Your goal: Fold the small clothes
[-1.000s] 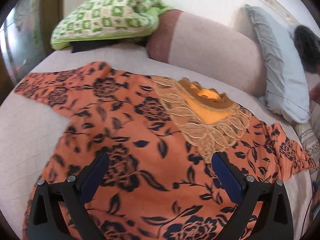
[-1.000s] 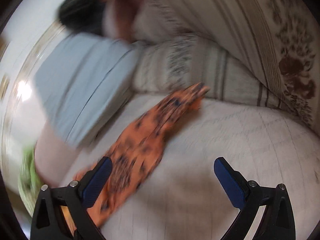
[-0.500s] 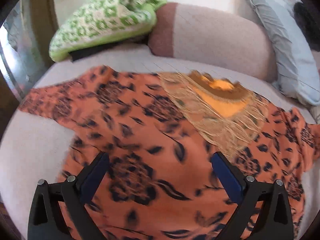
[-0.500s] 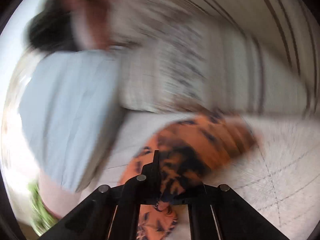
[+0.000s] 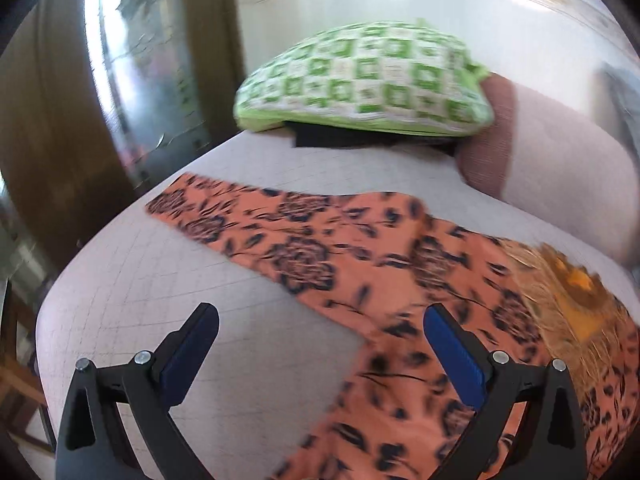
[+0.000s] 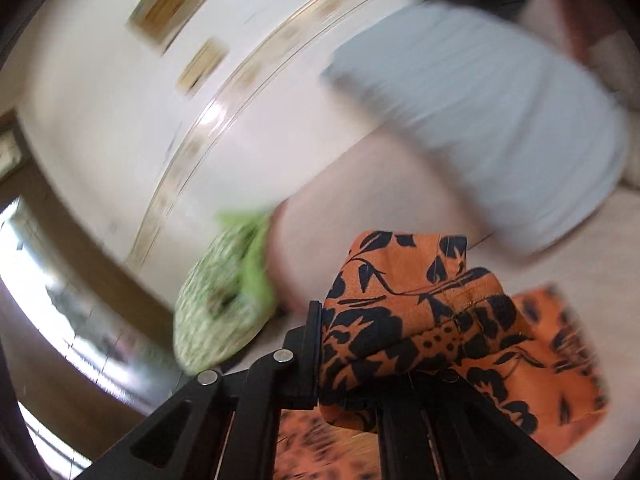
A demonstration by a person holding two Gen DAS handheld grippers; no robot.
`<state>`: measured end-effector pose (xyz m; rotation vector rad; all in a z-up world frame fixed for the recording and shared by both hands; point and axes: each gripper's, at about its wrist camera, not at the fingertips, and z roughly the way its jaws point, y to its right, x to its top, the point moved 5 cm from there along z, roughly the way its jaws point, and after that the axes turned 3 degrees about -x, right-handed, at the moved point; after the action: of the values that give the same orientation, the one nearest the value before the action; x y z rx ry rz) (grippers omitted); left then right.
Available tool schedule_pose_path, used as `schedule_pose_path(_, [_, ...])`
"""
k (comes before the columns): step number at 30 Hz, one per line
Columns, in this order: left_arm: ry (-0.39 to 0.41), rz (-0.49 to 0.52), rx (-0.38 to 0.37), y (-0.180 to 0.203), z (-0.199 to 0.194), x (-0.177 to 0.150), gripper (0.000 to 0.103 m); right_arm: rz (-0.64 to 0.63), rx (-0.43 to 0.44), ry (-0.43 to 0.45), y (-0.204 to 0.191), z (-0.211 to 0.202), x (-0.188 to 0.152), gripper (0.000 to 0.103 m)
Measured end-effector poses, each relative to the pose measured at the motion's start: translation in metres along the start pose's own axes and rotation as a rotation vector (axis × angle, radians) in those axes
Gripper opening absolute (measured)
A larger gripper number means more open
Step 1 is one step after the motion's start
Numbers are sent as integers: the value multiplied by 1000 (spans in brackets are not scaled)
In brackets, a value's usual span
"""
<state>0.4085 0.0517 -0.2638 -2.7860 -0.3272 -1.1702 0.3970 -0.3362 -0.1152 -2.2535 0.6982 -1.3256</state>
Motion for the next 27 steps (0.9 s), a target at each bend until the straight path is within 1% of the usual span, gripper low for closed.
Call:
schedule_pose_path(2, [-15,-37,13,-19,7,2,102,-57,-16,-40,-32,30,-35,6])
schedule_pose_path(4, [-26,-66,26,-36,11,5,102,-61,0,-127,-55,63,-71,6])
schedule_pose_path(6, [-32,-83,37,-51,16,9,102,-70,-25,-198,-65,95,-110,7])
schedule_pose_path(7, [-35,-88,45,-58,17,10,102,-82,-47,-240,-68,114,-130,10])
schedule_pose_path(8, [-39,-91,52,-63,18,10,102,-95,-72,-283,-68,121,-153,10])
schedule_pose_path(10, [-47,-100,56,-71,21,12,102,-126,-113,-405,-76,148,-190,10])
schedule_pose_path(12, [-50,-113,52,-76,23,14,102,-198,-157,-541,-80,169,-224,10])
schedule_pose_path(14, [-51,-119,51,-77,24,15,102,-321,-169,-619,-87,174,-247,10])
schedule_pose_path(16, [-50,-120,53,-77,23,16,102,-479,-154,-631,-96,164,-261,10])
schedule_pose_path(17, [-50,-119,53,-76,23,15,102,-550,-133,-635,-101,156,-265,10])
schedule_pose_path(19, [-50,-119,52,-74,22,15,102,-647,-29,-647,-113,141,-271,11])
schedule_pose_path(20, [-50,-117,53,-73,21,15,102,-686,-1,-648,-115,134,-272,11])
schedule_pose_path(21, [-50,-116,55,-72,21,15,102,-732,1,-645,-116,129,-272,11])
schedule_pose_path(23, [-48,-108,59,-71,20,15,102,-766,-1,-658,-111,125,-272,11])
schedule_pose_path(24, [-47,-107,60,-72,19,15,102,-759,9,-670,-109,126,-270,11])
schedule_pose_path(25, [-45,-113,62,-74,19,16,102,-734,36,-675,-110,125,-267,11])
schedule_pose_path(27, [-43,-130,62,-77,19,17,102,-672,151,-669,-116,115,-255,11])
